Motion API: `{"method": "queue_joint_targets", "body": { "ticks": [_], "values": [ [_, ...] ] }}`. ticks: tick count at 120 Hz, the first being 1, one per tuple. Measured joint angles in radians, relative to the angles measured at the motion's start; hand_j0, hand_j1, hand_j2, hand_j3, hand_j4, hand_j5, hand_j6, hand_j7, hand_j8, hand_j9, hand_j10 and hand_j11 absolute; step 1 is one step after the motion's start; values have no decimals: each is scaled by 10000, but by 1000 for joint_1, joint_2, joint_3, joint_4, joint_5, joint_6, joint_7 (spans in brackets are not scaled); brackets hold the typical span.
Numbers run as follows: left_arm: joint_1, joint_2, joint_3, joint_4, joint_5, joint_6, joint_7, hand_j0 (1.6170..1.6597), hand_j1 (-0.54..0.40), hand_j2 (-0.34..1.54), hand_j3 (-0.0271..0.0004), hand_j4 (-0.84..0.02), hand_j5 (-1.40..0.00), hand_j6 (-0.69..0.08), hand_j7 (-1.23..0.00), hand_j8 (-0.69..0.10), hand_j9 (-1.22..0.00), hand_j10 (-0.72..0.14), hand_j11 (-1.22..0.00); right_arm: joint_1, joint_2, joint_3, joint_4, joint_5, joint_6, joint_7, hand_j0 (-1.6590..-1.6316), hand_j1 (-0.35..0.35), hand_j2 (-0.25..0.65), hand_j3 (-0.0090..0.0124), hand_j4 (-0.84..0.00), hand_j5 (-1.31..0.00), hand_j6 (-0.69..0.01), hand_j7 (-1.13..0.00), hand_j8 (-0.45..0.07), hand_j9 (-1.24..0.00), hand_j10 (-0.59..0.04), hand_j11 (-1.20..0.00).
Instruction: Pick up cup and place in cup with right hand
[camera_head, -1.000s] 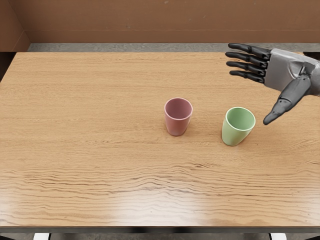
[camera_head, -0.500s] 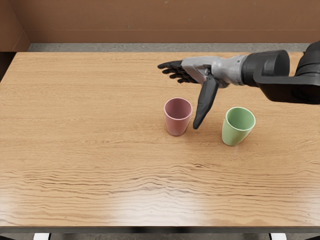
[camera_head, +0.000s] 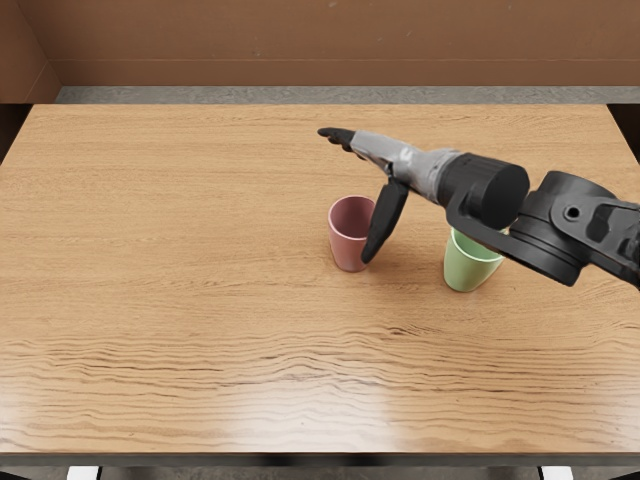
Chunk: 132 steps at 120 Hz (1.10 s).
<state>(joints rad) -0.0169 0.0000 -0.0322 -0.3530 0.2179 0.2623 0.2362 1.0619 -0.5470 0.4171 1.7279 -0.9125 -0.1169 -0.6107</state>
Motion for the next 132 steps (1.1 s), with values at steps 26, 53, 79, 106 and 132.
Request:
{"method": "queue_joint_targets", "body": {
  "ticks": [26,53,79,106,132],
  "values": [
    [0,0,0,0,0,0,0,16581,3490,-1,0,0,0,1,0,1,0,1,0,-3,71,-47,-85,-35,-110,0,-16581,-3491,11,0,-12,-2,-21,0,-15,-2,-10,-1],
    [0,0,0,0,0,0,0,16581,3490,-1,0,1,0,1,0,1,0,1,0,-11,115,-76,-148,-39,-127,0,-16581,-3491,11,0,-12,-3,-21,-1,-15,-3,-10,-2],
    [0,0,0,0,0,0,0,16581,3490,-1,0,1,0,1,0,1,0,1,0,-17,154,-86,-192,-40,-130,0,-16581,-2995,-72,0,-428,-545,-437,-543,-432,-544,-427,-544],
    [0,0,0,0,0,0,0,16581,3490,-1,0,1,0,1,0,1,0,1,0,-32,158,-92,-198,-40,-130,0,-16581,-2276,-192,0,-1030,-1326,-1040,-1324,-1034,-1326,-1028,-1325],
    [0,0,0,0,0,0,0,16581,3490,-1,0,1,0,1,0,1,0,1,0,-38,151,-96,-198,-40,-130,0,-16581,-1863,-260,0,-1375,-1774,-1385,-1772,-1379,-1773,-1373,-1773]
  ]
}}
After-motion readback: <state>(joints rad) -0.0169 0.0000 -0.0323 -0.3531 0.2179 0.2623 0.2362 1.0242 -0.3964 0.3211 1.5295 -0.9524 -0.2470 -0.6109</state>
